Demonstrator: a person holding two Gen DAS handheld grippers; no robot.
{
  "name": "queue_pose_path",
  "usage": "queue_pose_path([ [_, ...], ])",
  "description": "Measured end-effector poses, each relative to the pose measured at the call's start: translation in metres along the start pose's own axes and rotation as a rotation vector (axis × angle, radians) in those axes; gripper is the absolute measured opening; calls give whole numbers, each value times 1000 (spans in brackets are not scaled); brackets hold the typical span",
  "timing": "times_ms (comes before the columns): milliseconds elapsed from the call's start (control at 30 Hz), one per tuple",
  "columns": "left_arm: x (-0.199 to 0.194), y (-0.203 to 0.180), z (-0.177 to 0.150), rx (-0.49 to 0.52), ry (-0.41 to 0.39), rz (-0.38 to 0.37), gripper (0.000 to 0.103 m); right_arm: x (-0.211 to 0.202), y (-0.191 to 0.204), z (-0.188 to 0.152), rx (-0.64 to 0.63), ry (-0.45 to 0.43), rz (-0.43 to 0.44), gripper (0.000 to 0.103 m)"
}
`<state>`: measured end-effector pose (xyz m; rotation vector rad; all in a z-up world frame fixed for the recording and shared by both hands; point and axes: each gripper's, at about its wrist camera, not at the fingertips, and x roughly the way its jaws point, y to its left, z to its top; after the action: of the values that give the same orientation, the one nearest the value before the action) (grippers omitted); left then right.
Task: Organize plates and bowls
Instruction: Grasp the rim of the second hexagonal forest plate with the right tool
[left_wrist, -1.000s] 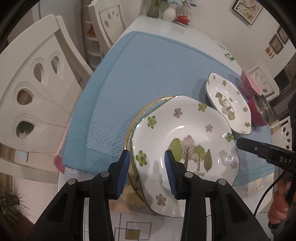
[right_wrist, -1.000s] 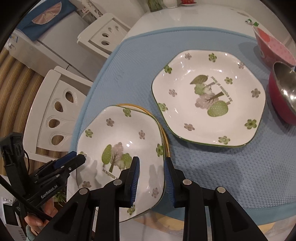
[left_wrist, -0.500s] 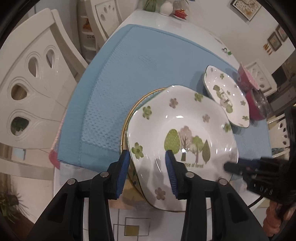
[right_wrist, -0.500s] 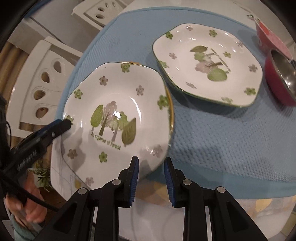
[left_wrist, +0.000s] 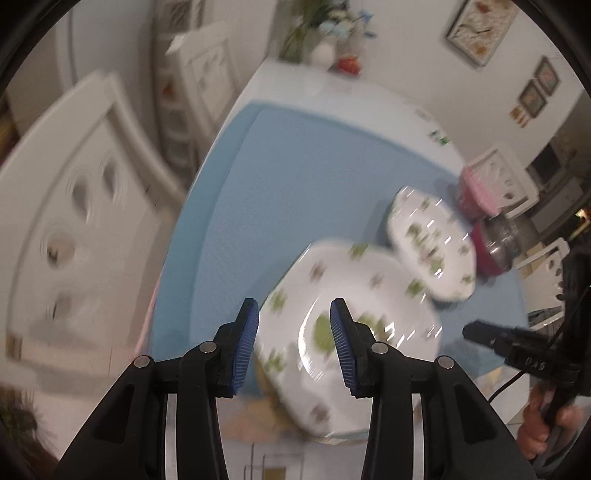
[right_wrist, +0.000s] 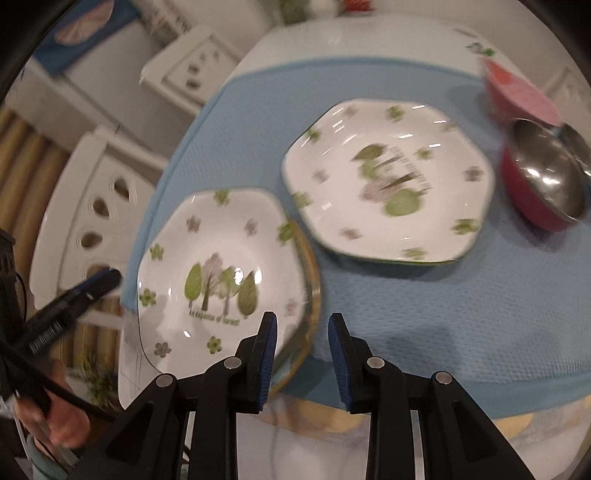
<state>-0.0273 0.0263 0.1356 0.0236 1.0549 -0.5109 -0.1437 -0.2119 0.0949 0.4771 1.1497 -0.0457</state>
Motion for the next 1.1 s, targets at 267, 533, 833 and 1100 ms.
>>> queue_pose_path([
  [267, 12, -73, 74, 160, -52, -141, 51, -34, -63, 21, 205, -113, -32, 29],
  [533, 89, -100, 106, 190, 133, -261, 54, -16, -97, 34, 321, -95, -26, 30],
  [833, 184, -104, 94, 271, 381, -231, 54, 31, -120, 50, 356, 9, -13, 30],
  [1100, 211, -121, 79, 381, 470, -232, 54, 55, -111, 66, 280, 25, -21, 30],
])
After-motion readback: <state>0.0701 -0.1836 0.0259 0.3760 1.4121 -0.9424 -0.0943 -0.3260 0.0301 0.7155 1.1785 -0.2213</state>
